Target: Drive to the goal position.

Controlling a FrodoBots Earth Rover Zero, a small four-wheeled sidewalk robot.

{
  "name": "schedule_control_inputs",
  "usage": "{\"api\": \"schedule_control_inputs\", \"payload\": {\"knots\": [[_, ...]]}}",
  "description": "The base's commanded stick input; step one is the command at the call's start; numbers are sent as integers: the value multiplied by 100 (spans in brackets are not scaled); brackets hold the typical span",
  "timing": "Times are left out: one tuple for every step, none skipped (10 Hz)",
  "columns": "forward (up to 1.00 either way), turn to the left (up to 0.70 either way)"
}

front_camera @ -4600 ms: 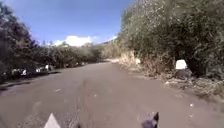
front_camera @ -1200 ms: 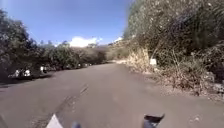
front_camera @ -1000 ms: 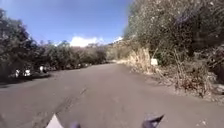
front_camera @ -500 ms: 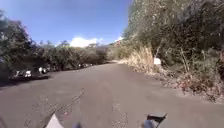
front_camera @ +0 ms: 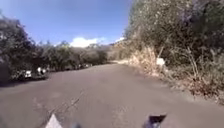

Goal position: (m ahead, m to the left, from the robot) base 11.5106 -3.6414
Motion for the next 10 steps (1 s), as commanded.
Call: {"api": "schedule_control_inputs", "payload": {"knots": [[50,0],[50,0],[50,0],[50,0],[50,0],[50,0],[50,0],[50,0],[50,0],[50,0]]}}
